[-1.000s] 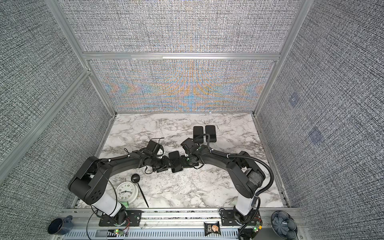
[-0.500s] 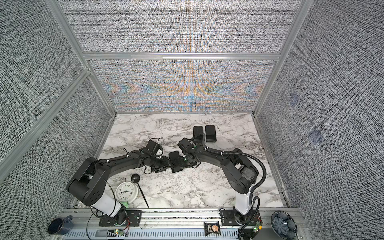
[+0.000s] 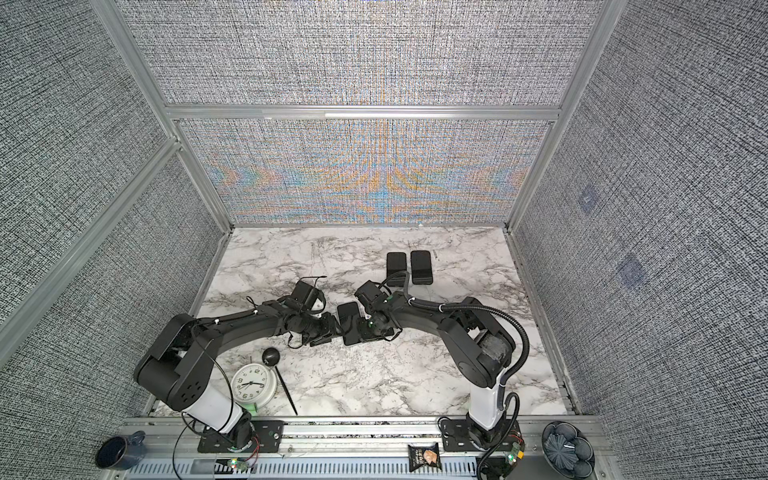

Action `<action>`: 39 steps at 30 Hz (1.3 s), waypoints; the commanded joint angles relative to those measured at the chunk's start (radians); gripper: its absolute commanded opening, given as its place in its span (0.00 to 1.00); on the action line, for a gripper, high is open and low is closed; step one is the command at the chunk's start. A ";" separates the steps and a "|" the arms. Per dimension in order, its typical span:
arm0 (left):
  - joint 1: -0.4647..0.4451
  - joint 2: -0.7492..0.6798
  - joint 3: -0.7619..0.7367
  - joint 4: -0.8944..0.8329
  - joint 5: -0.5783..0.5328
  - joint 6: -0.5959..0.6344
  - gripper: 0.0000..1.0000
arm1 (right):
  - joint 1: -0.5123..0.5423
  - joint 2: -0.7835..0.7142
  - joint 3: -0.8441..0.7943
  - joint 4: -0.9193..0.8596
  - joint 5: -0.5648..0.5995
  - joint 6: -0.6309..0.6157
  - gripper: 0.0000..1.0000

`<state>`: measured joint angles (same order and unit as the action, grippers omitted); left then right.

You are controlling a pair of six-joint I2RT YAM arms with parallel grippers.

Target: Put the phone into the phone case

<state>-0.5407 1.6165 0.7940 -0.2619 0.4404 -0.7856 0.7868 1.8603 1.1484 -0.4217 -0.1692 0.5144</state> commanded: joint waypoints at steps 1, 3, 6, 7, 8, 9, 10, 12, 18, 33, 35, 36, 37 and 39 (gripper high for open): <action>0.002 0.006 -0.004 0.004 -0.005 0.005 0.53 | 0.008 0.015 -0.015 -0.052 0.031 0.005 0.14; 0.003 0.003 -0.005 0.005 -0.006 0.005 0.53 | 0.010 0.011 -0.015 -0.054 0.034 0.008 0.14; 0.004 0.002 -0.004 0.006 -0.006 0.005 0.53 | 0.018 0.006 -0.014 -0.060 0.053 0.009 0.13; 0.005 0.003 -0.003 0.005 -0.006 0.005 0.53 | 0.018 0.008 -0.013 -0.062 0.060 0.010 0.13; 0.005 0.002 -0.002 0.004 -0.007 0.007 0.53 | 0.020 0.011 -0.012 -0.066 0.065 0.012 0.13; 0.005 0.002 0.000 0.002 -0.008 0.008 0.53 | 0.024 0.015 -0.012 -0.066 0.064 0.014 0.13; 0.004 0.003 0.001 0.000 -0.008 0.009 0.53 | 0.026 0.017 -0.013 -0.064 0.063 0.019 0.12; 0.006 0.003 0.005 -0.005 -0.009 0.012 0.53 | 0.030 0.016 -0.022 -0.044 0.043 0.029 0.12; 0.015 0.016 0.026 -0.020 -0.014 0.029 0.53 | 0.039 -0.026 -0.013 -0.045 0.014 0.042 0.12; 0.012 0.177 0.294 -0.219 -0.082 0.127 0.56 | 0.009 -0.138 0.012 -0.103 0.126 0.011 0.34; -0.010 0.191 0.329 -0.253 -0.123 0.125 0.60 | -0.005 -0.166 -0.014 -0.103 0.143 0.006 0.45; -0.025 0.199 0.348 -0.272 -0.147 0.123 0.61 | -0.013 -0.180 -0.028 -0.101 0.151 0.001 0.51; -0.038 0.206 0.362 -0.289 -0.167 0.115 0.64 | -0.018 -0.192 -0.040 -0.099 0.157 -0.002 0.55; -0.064 0.223 0.390 -0.321 -0.203 0.097 0.70 | -0.033 -0.215 -0.071 -0.091 0.163 -0.014 0.63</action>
<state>-0.5838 1.8240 1.1564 -0.5003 0.3176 -0.6815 0.7635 1.6672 1.1004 -0.5037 -0.0399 0.5228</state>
